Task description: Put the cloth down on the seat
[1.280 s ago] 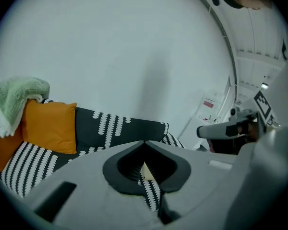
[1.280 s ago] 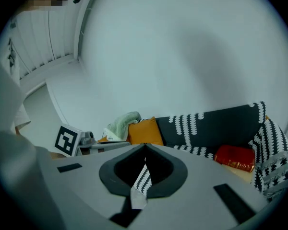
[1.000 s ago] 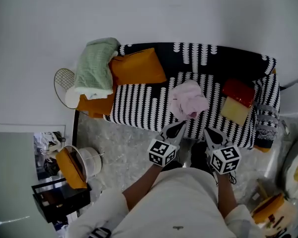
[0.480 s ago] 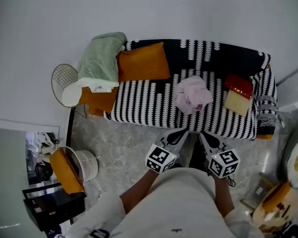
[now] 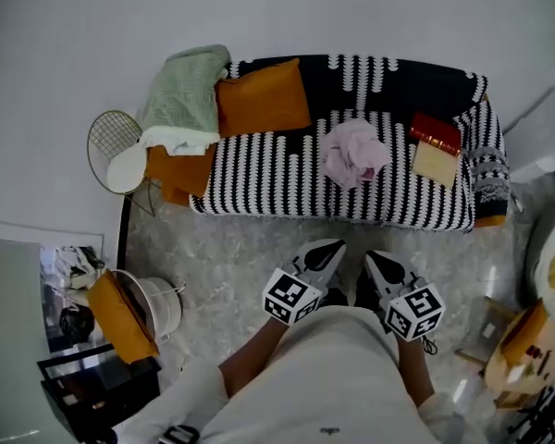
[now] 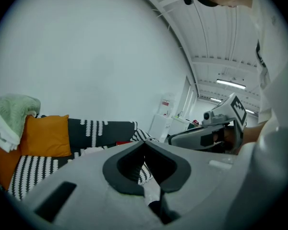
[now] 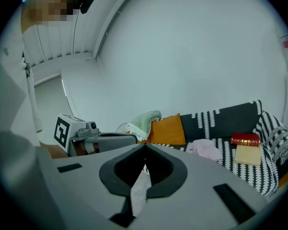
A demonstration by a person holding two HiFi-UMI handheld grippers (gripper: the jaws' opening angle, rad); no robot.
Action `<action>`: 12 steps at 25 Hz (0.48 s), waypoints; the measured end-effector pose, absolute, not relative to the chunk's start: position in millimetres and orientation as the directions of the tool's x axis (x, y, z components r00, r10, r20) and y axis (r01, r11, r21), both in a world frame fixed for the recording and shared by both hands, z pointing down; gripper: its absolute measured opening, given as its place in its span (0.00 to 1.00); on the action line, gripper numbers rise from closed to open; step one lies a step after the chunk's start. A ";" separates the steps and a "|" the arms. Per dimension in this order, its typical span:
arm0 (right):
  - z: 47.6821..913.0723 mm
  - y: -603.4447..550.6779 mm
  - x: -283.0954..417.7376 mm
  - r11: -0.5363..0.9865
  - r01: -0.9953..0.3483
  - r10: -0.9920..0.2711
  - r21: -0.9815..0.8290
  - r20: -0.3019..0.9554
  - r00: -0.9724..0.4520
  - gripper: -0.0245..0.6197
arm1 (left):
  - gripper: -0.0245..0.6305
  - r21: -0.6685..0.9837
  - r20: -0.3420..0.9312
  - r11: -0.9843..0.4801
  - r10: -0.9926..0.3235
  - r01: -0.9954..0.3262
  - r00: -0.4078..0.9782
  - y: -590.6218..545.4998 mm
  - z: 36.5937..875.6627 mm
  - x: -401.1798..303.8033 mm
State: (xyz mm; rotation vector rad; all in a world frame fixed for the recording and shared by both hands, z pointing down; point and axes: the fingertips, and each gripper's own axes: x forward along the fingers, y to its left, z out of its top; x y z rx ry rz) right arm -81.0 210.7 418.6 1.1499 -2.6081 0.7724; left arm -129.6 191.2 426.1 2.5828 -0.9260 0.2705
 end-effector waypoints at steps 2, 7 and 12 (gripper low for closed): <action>412.3 217.2 -80.9 0.575 -0.735 -0.640 -0.359 0.362 -0.678 0.05 | 0.06 0.295 0.295 -0.704 -0.576 -0.646 0.762 198.7 421.5 -130.1; 388.8 224.4 -71.3 0.596 -0.739 -0.660 -0.314 0.333 -0.673 0.05 | 0.06 0.293 0.280 -0.710 -0.577 -0.641 0.767 212.2 411.1 -123.1; 376.9 235.9 -52.4 0.573 -0.762 -0.691 -0.301 0.324 -0.647 0.05 | 0.06 0.294 0.263 -0.728 -0.561 -0.619 0.785 220.3 400.6 -104.9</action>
